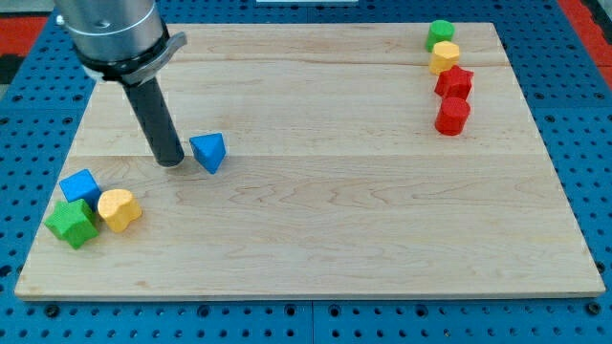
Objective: Move the blue triangle towards the bottom center
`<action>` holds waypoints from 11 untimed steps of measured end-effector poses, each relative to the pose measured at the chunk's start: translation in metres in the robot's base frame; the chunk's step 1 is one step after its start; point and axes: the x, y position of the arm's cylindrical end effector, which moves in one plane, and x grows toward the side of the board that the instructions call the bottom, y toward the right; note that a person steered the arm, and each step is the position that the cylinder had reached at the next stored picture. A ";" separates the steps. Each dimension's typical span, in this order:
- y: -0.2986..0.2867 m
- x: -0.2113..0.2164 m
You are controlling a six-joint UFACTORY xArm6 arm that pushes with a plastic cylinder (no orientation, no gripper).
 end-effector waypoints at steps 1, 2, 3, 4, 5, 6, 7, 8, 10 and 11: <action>0.019 -0.012; 0.054 -0.012; 0.075 -0.012; 0.090 -0.012; 0.102 -0.006; 0.105 0.011; 0.105 0.026; 0.105 0.043; 0.110 0.090; 0.122 0.100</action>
